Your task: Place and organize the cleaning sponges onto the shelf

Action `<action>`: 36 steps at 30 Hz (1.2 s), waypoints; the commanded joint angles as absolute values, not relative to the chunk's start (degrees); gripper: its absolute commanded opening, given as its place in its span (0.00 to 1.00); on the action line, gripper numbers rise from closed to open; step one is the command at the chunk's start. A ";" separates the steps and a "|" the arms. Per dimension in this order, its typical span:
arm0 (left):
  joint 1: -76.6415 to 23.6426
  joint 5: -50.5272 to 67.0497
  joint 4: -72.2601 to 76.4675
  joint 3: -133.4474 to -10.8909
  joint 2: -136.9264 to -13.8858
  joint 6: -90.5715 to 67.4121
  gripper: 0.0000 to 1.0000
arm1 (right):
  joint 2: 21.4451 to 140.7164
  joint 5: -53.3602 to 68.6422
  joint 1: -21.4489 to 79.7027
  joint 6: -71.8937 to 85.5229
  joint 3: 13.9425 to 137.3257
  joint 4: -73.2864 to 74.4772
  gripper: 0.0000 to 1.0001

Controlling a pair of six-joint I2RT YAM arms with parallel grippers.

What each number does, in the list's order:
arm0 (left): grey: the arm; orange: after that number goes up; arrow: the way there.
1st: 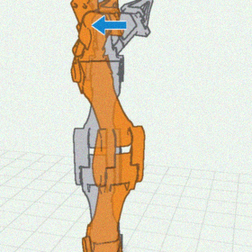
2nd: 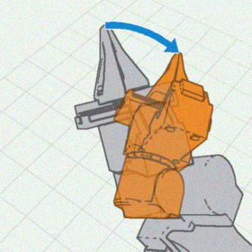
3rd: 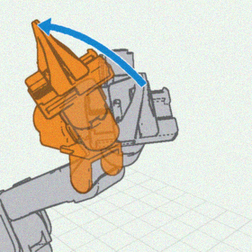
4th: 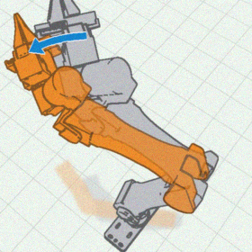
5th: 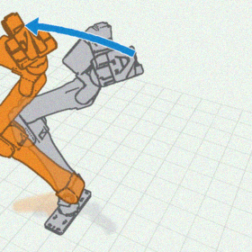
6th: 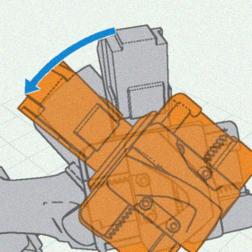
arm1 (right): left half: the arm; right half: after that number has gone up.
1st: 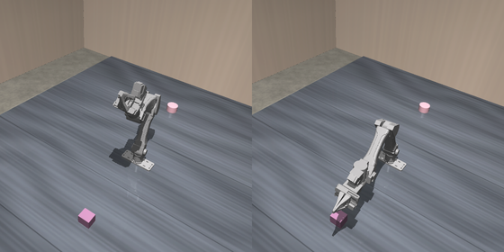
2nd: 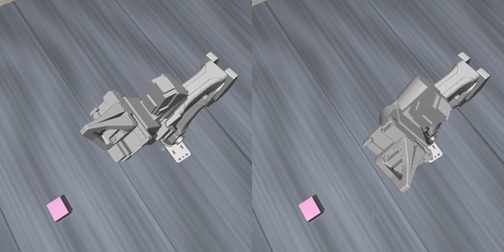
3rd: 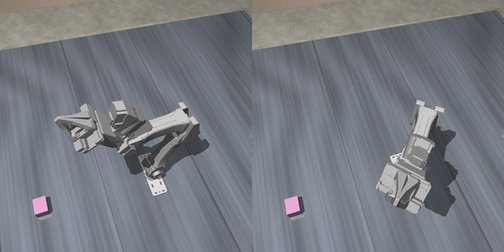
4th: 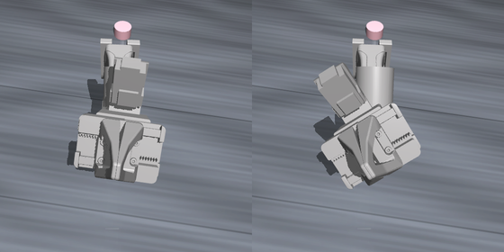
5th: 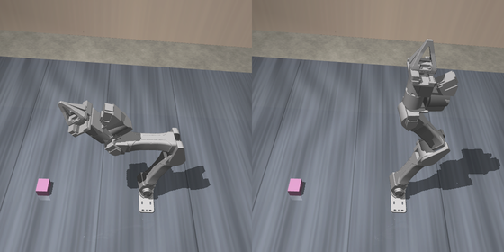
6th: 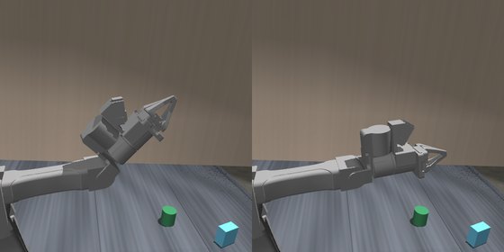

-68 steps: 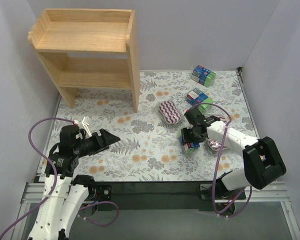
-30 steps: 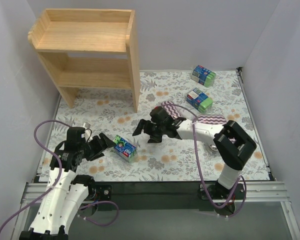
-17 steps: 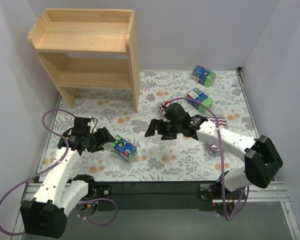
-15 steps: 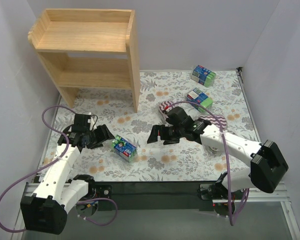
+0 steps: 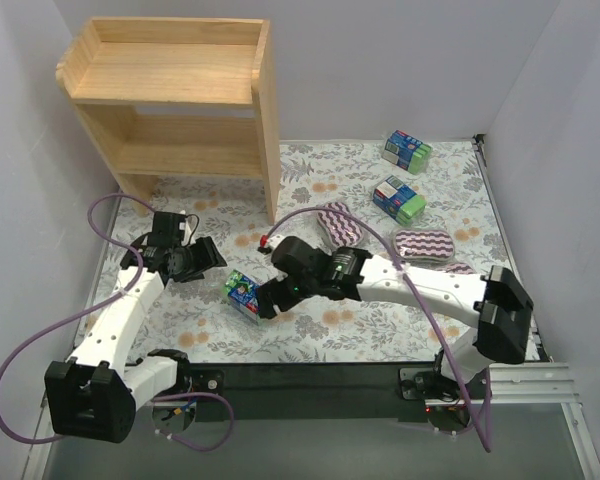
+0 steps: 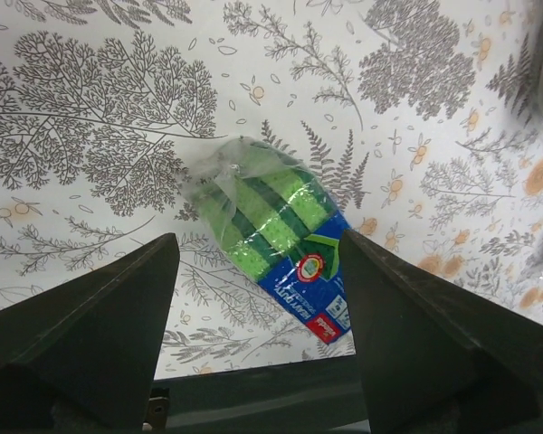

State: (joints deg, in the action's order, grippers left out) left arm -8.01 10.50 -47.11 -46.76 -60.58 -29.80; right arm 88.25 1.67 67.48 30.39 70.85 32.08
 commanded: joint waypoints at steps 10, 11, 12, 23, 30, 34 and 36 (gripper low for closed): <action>-8.17 7.99 -52.91 -53.62 -49.23 -38.23 0.68 | 106.86 -14.33 71.72 8.79 88.85 35.16 0.99; -8.17 8.26 -53.26 -53.18 -48.87 -38.32 0.68 | 107.66 -13.80 71.72 8.27 89.21 35.07 0.99; -8.17 8.35 -53.44 -52.74 -48.43 -38.49 0.68 | 108.28 -13.19 71.72 7.65 90.08 35.16 0.99; -8.09 9.22 -55.37 -51.95 -43.86 -40.25 0.68 | 117.06 -4.66 70.14 7.90 94.48 35.16 0.99; -8.17 10.11 -55.81 -50.27 -42.10 -41.13 0.68 | 121.38 4.21 63.55 18.54 97.73 34.54 0.89; -8.17 10.55 -56.07 -49.75 -41.05 -41.22 0.68 | 122.25 9.12 60.39 22.85 97.56 32.52 0.77; -8.17 10.63 -56.42 -49.40 -40.78 -41.40 0.68 | 122.52 10.37 59.86 23.55 97.73 31.99 0.75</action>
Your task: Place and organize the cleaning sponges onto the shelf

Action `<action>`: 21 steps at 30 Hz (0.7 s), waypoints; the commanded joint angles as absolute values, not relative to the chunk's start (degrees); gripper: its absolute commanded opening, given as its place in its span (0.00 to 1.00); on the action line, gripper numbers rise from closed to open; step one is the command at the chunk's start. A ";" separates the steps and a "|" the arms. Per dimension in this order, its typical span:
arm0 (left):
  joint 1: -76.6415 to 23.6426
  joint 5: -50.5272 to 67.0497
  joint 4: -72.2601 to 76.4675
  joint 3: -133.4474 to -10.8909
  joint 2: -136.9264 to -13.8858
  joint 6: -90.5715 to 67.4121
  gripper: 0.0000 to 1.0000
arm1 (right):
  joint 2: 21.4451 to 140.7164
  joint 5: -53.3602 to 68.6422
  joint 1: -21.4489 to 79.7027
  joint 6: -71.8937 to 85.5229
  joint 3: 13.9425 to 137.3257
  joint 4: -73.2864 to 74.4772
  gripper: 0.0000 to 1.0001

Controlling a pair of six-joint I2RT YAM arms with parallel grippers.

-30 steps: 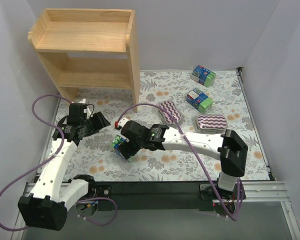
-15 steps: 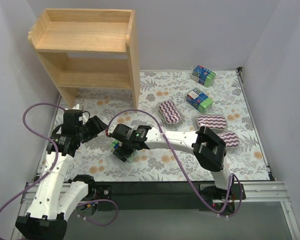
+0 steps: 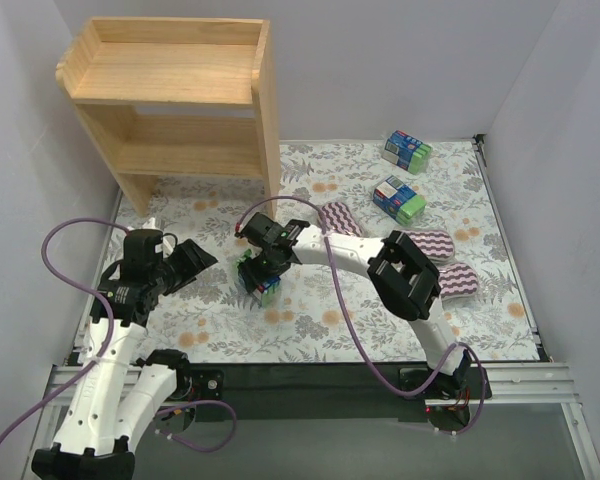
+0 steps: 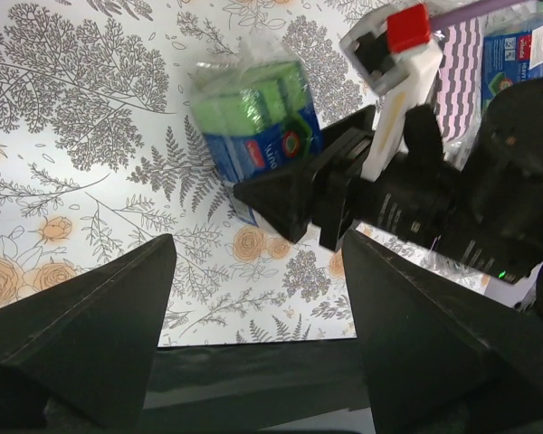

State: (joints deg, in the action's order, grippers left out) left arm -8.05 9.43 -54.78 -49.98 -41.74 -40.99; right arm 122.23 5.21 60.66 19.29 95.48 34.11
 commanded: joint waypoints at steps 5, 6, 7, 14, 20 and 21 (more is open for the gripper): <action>-8.17 12.38 -56.34 -49.31 -39.99 -41.40 0.69 | 119.89 12.03 58.01 27.85 94.32 31.38 0.67; -8.17 13.26 -55.99 -48.78 -39.73 -41.40 0.69 | 117.62 13.69 56.96 29.25 93.00 29.98 0.63; -8.17 14.05 -55.64 -48.52 -39.64 -41.40 0.69 | 116.21 15.02 56.17 33.36 88.99 28.58 0.61; -8.17 25.13 -49.67 -41.76 -37.18 -46.91 0.68 | 100.82 29.96 49.66 65.05 58.33 -8.22 0.51; -8.26 32.34 -44.04 -38.41 -34.46 -54.49 0.69 | 95.89 28.39 49.13 79.00 50.01 -26.61 0.60; -8.26 32.26 -44.03 -38.50 -34.54 -54.67 0.69 | 95.89 28.30 49.13 80.41 49.92 -26.72 0.62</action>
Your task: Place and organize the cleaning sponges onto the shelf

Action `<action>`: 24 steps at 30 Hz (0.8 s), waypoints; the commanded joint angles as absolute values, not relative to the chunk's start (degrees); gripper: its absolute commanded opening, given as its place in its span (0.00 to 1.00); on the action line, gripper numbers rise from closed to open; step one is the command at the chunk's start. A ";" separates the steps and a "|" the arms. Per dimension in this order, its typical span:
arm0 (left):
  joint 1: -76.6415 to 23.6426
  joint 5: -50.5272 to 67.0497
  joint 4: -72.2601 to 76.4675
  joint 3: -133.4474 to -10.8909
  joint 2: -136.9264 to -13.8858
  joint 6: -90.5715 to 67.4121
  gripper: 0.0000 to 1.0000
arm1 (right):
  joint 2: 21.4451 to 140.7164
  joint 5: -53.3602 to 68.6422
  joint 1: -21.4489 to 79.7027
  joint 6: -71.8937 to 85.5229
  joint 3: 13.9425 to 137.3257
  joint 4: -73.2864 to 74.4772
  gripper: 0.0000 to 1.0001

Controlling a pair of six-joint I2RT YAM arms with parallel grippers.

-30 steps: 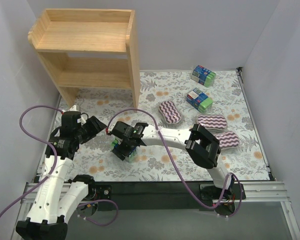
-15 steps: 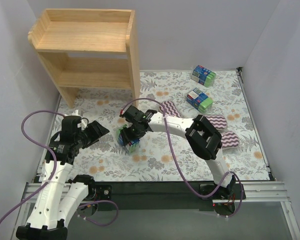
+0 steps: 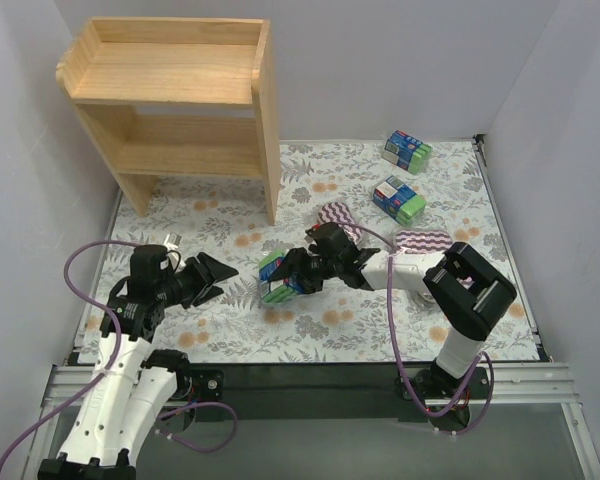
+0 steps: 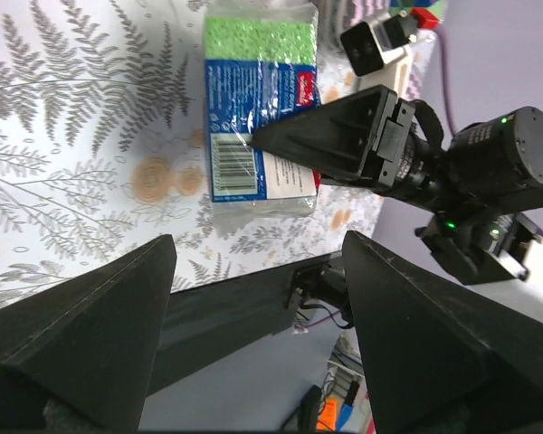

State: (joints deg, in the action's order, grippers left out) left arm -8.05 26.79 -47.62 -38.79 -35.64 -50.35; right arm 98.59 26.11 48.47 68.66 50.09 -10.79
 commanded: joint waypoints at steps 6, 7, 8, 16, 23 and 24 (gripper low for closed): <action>-8.52 30.42 -45.00 -35.61 -39.71 -54.49 0.67 | 96.33 25.32 49.13 84.46 46.33 -28.81 0.63; -8.70 29.63 -44.91 -35.16 -40.42 -54.32 0.66 | 96.42 25.31 49.04 85.16 45.01 -29.52 0.63; -9.22 27.10 -44.83 -34.55 -41.82 -53.97 0.65 | 96.50 25.40 49.13 85.34 44.57 -30.31 0.63; -13.87 25.14 -32.54 -32.17 -48.15 -56.24 0.63 | 97.21 28.03 49.22 85.78 43.86 -34.80 0.64; -22.84 24.35 -23.57 -35.67 -57.46 -60.46 0.63 | 98.52 28.12 49.22 86.04 44.03 -36.11 0.64; -23.72 24.00 -23.29 -36.12 -58.26 -60.64 0.63 | 98.61 28.30 49.22 86.22 43.86 -36.65 0.65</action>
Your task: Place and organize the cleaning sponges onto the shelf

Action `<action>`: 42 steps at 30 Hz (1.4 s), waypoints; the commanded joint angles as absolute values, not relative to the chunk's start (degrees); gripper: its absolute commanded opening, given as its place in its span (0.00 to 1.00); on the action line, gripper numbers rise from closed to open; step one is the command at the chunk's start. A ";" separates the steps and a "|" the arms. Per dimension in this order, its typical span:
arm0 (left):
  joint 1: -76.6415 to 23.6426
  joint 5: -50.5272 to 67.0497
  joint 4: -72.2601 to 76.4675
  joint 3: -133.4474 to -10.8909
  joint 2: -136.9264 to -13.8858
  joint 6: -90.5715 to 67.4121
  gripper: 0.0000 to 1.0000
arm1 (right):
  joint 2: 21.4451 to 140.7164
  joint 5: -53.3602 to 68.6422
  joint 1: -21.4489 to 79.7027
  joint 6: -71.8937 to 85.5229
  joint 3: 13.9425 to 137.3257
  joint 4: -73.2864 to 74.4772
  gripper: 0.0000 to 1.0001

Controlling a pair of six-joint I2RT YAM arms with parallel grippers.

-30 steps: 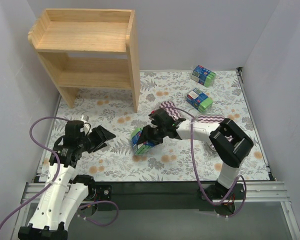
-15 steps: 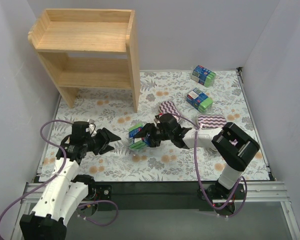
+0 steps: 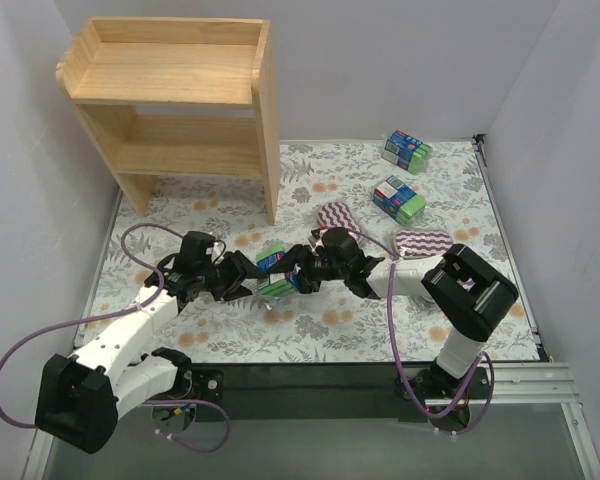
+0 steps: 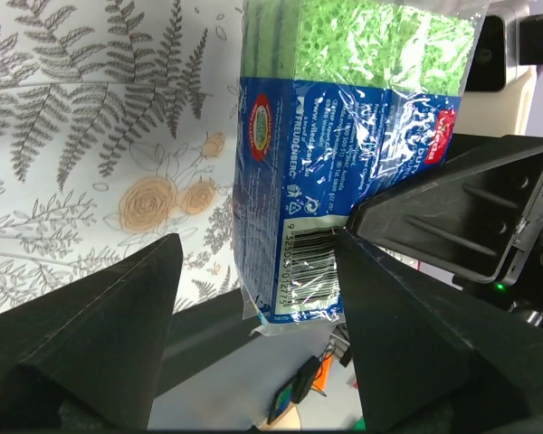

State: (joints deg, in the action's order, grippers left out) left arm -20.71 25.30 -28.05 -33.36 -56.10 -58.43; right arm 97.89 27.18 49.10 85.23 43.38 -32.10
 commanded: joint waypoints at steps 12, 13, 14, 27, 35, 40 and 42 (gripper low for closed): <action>-25.49 22.76 -23.29 -34.81 -54.49 -62.40 0.17 | 97.03 28.47 49.22 89.29 41.93 -40.25 0.64; -25.49 22.85 -23.47 -34.54 -54.32 -62.23 0.13 | 96.86 28.74 49.31 89.64 41.84 -41.21 0.64; -25.49 22.85 -24.08 -34.45 -54.23 -62.05 0.10 | 96.68 28.83 49.22 89.91 41.57 -41.66 0.64; -25.49 13.11 -43.31 -46.12 -48.96 -55.29 0.00 | 89.66 28.91 48.69 90.79 40.43 -43.33 0.99; -25.49 -3.76 -58.96 -64.23 -48.25 -50.81 0.00 | 75.87 31.99 45.00 86.23 33.94 -34.75 0.99; -25.40 -10.53 -60.38 -76.01 -52.20 -43.96 0.00 | 66.11 34.10 42.98 80.34 30.42 -24.97 0.99; -25.40 -11.25 -56.97 -78.48 -52.65 -41.06 0.00 | 63.47 34.45 42.45 79.37 28.75 -21.90 0.99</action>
